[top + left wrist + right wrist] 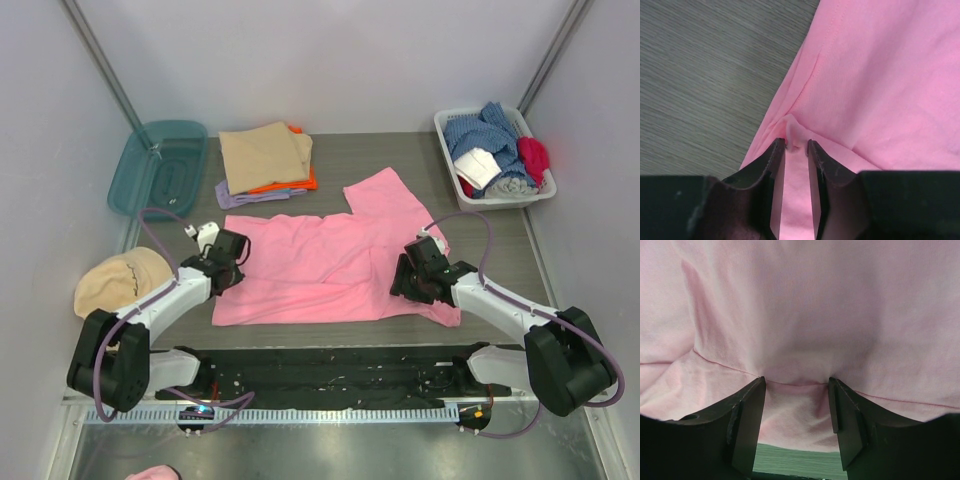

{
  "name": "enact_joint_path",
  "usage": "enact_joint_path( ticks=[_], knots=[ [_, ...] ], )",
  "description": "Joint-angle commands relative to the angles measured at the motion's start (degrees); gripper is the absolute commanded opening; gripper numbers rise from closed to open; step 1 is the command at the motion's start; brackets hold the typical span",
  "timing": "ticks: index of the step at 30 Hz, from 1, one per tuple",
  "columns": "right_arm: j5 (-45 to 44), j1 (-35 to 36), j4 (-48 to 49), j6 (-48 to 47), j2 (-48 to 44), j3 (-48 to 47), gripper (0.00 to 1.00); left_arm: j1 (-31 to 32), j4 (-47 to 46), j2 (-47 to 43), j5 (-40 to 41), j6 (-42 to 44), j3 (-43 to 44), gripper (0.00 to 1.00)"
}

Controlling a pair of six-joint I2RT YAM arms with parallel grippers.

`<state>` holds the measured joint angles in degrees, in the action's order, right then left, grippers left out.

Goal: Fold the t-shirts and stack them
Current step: Fold the tshirt

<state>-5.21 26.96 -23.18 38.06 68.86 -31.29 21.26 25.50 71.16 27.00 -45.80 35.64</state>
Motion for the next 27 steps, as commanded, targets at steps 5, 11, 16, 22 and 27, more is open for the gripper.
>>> enact_joint_path(
  ticks=[5,11,16,22,27],
  knots=[
    [0.3,0.5,-1.9,2.5,0.7,1.5,0.61,-2.4,-1.0,-0.1,1.8,0.8,1.5,0.15],
    [-0.3,0.6,-2.7,3.2,1.5,1.4,0.62,-4.5,-0.5,0.0,1.5,1.5,1.5,0.11],
    [-0.6,0.9,-2.7,3.4,1.9,1.2,0.61,-6.0,-1.1,1.0,0.9,1.7,1.7,0.09],
    [-0.8,0.9,-2.8,3.4,1.6,1.4,0.62,-6.6,-1.3,1.8,0.6,1.9,2.9,0.09],
    [-0.6,0.9,-2.7,3.3,1.7,1.3,0.62,-6.5,0.3,-0.1,0.4,2.1,3.9,0.37]
  ],
)
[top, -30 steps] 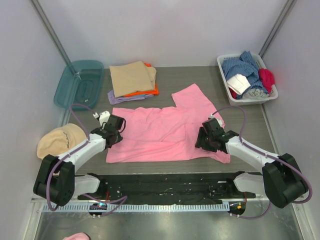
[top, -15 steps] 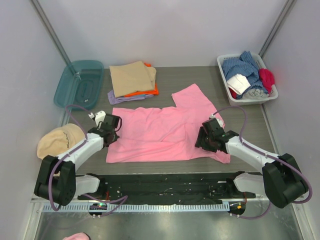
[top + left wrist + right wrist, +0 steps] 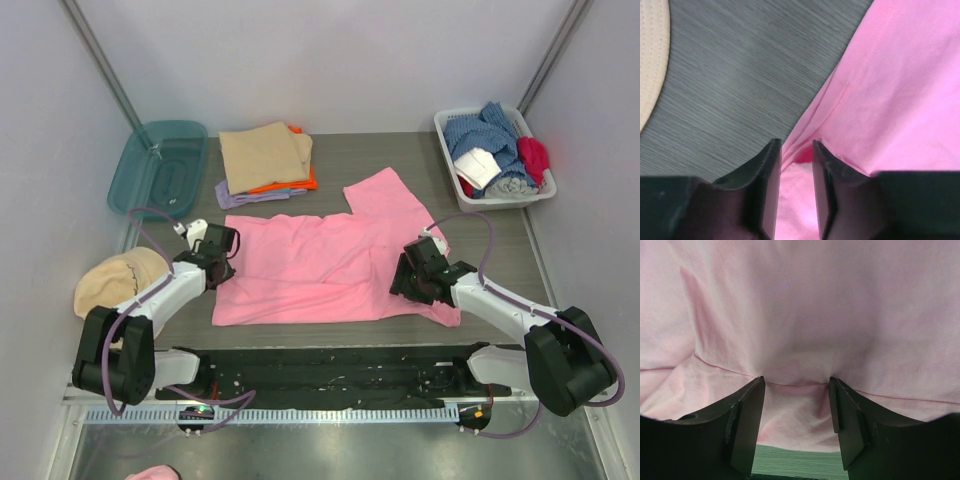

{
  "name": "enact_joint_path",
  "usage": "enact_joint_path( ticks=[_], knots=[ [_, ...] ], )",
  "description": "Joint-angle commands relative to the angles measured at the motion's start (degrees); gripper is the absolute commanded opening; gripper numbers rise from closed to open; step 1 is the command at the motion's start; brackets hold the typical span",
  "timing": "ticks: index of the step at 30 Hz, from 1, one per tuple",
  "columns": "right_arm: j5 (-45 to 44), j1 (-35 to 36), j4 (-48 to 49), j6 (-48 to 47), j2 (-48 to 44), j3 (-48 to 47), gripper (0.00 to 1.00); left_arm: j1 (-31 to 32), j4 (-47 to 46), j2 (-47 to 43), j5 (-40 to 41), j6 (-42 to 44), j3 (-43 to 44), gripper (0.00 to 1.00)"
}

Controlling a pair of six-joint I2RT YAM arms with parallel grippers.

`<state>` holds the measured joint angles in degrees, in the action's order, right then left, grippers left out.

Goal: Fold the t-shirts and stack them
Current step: Fold the tshirt

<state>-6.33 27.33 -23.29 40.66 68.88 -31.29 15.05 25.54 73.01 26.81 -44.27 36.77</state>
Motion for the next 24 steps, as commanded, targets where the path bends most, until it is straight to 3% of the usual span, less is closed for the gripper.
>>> enact_joint_path(
  ticks=[1,6,13,24],
  knots=[
    [0.5,0.5,-2.6,0.8,1.6,1.4,0.62,-0.4,0.9,-2.6,0.8,0.6,3.0,0.50],
    [0.7,0.5,-2.4,0.6,2.0,1.4,0.62,-0.3,2.4,-6.9,1.6,0.8,3.3,0.58],
    [0.7,0.6,-2.4,0.5,2.1,1.2,0.62,-0.3,-1.1,-5.3,-3.9,-1.2,1.1,0.48],
    [0.5,0.5,-2.6,0.6,2.1,1.1,0.62,-0.4,-3.6,-3.3,-6.6,-2.8,-1.8,0.44]
  ],
)
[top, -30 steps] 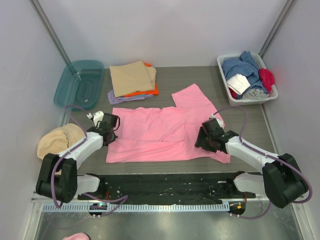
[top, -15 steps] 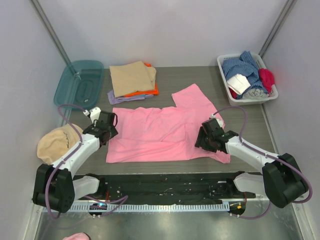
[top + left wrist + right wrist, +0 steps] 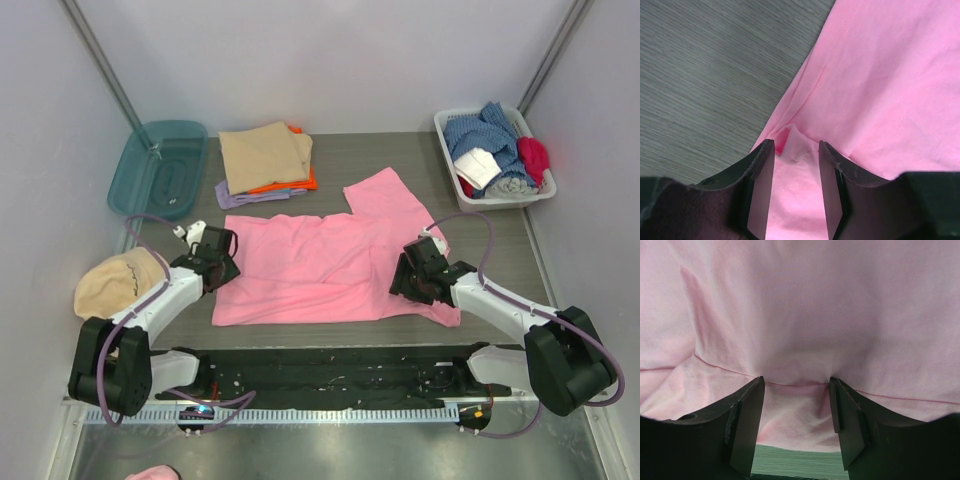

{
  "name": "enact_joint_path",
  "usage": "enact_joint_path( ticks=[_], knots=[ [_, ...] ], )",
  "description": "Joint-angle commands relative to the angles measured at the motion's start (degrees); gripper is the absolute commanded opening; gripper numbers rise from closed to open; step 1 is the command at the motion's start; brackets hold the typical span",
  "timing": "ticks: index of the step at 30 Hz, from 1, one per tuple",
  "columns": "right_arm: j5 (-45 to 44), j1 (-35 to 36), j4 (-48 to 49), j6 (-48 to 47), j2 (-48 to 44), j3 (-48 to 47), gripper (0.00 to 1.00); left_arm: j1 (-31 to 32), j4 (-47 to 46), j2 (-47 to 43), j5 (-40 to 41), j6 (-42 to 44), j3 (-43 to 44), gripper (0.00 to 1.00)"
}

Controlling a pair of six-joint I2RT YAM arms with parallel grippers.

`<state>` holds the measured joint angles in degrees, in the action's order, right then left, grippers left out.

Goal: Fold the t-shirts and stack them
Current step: Fold the tshirt

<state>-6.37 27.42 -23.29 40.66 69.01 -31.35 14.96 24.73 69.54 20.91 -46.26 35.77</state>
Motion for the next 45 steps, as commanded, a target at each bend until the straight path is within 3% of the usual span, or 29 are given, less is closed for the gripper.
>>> enact_joint_path(
  ticks=[1,11,18,24,43,45],
  knots=[
    [0.6,0.5,-2.6,0.6,2.0,1.2,0.63,-0.3,-2.7,0.0,-0.7,-0.9,-0.9,0.44],
    [0.6,0.4,-2.6,0.6,1.9,1.3,0.63,-0.3,-3.6,1.1,-0.8,-1.5,-1.6,0.36],
    [0.5,0.5,-2.6,0.8,1.8,1.3,0.63,-0.4,-3.1,2.1,0.5,-0.8,-0.4,0.14],
    [0.5,0.4,-2.7,0.7,1.9,1.3,0.62,-0.8,-1.8,1.7,2.0,0.0,0.7,0.02],
    [0.0,0.5,-3.3,1.0,2.0,1.0,0.63,-5.5,-2.5,3.8,2.6,2.1,1.8,0.03],
    [0.0,0.5,-3.3,1.0,1.9,0.9,0.63,-5.6,-2.5,3.6,2.5,2.1,2.0,0.14]
  ],
)
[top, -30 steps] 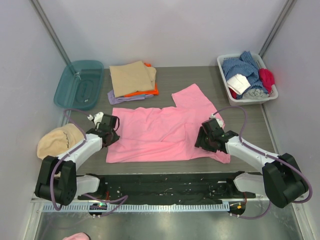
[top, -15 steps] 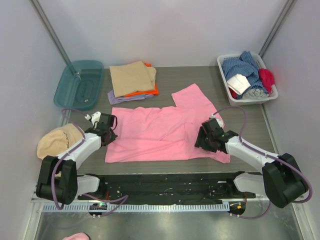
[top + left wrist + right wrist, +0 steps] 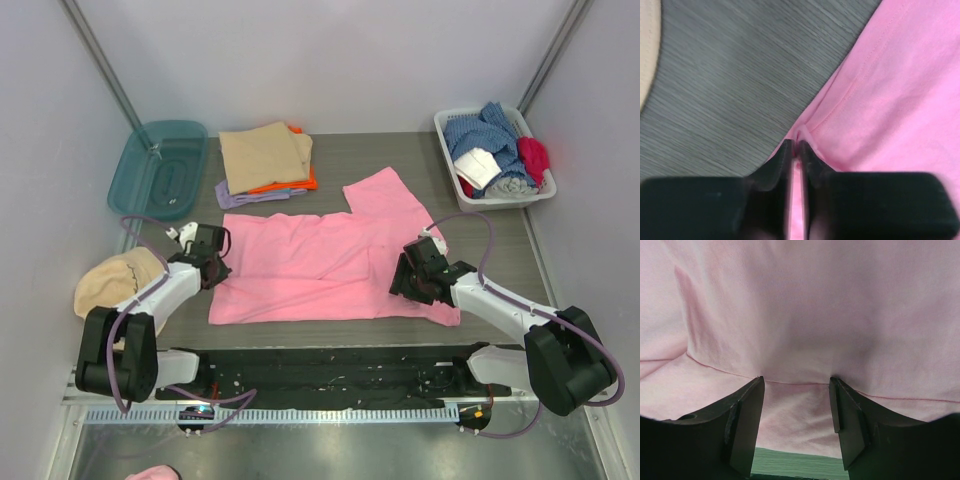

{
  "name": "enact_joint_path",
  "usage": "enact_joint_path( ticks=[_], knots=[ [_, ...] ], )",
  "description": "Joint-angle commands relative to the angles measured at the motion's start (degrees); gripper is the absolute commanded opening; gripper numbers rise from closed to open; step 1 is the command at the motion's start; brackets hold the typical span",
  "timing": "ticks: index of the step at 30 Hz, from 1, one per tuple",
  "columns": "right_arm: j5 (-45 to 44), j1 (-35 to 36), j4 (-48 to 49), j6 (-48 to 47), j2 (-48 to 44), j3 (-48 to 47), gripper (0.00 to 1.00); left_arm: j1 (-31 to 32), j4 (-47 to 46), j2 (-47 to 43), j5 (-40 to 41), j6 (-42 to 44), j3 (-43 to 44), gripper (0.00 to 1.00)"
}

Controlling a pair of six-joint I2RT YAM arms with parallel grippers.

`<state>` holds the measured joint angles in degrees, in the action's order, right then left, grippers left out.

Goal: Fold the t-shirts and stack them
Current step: Fold the tshirt

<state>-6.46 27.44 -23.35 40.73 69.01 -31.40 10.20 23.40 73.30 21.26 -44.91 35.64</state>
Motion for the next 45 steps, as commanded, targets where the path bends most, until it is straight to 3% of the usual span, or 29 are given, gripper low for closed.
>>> enact_joint_path(
  ticks=[1,3,4,8,13,16,22,31,45],
  knots=[
    [0.0,0.4,-3.2,0.9,1.9,0.9,0.62,-0.8,-1.1,-0.3,2.0,0.8,2.2,0.36],
    [-0.3,0.4,-3.8,0.8,1.0,0.6,0.63,-0.8,0.2,-1.3,2.1,1.0,3.3,0.55],
    [-0.7,0.5,-4.2,0.8,0.4,0.4,0.62,-0.8,0.9,-2.0,2.5,1.0,3.8,0.73],
    [-2.6,0.4,-8.1,0.1,-3.5,-2.3,0.63,-0.8,4.4,-7.2,3.3,2.1,7.2,0.96],
    [-3.5,0.4,-11.7,-1.4,-6.3,-7.5,0.63,-0.7,8.2,-15.7,0.6,2.8,10.0,1.00],
    [-2.0,0.7,-12.2,-2.8,-5.9,-9.6,0.64,2.4,8.0,-18.9,-4.1,1.8,8.4,0.99],
    [-1.6,5.2,-9.3,-4.1,-0.2,-11.3,0.66,25.3,4.7,-15.5,3.2,-4.4,2.4,0.98],
    [-5.0,11.5,-4.6,-4.1,5.5,-11.3,0.66,42.9,-0.2,-2.0,12.1,-7.7,6.1,0.97],
    [-6.2,12.9,-0.9,-4.3,10.9,-6.9,0.67,48.4,-3.5,11.3,11.7,-10.1,5.9,0.96]
  ],
)
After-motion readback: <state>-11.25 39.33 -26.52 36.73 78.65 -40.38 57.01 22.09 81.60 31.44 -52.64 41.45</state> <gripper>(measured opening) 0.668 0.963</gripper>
